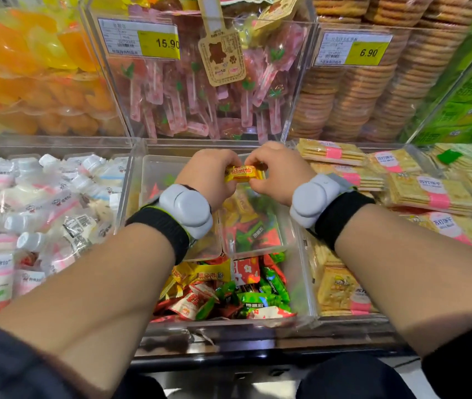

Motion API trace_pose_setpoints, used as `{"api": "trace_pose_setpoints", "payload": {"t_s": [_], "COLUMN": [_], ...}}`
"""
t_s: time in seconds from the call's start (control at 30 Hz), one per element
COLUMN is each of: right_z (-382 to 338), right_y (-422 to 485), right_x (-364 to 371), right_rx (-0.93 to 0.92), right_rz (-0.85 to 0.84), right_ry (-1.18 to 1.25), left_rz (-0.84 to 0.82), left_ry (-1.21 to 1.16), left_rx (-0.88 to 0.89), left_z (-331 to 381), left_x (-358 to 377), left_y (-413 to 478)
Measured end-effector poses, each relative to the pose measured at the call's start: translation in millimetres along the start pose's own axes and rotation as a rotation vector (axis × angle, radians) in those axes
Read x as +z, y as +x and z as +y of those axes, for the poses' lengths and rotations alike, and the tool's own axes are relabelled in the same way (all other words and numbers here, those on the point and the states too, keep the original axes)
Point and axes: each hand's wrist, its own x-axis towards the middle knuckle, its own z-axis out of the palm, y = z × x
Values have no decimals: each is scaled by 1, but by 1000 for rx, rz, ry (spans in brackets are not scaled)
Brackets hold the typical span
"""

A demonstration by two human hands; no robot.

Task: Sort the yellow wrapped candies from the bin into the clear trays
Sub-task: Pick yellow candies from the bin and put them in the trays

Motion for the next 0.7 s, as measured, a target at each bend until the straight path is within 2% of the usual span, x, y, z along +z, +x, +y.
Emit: {"api": "trace_pose_setpoints", "payload": {"t_s": [0.17,0.4,0.7], "right_z": [9,13,13], "right_y": [3,7,8], "right_x": [15,24,28], "right_rx": [-58,-81,-109], "right_rz": [56,87,96], "right_ry": [-194,-283,-385], "left_rz": [56,157,184], "left_ry": [108,27,-30], "left_rx": [-11,-63,-83], "left_z": [-11,-22,-26], "left_x": [17,34,40], "left_y": [-1,-7,-8]}}
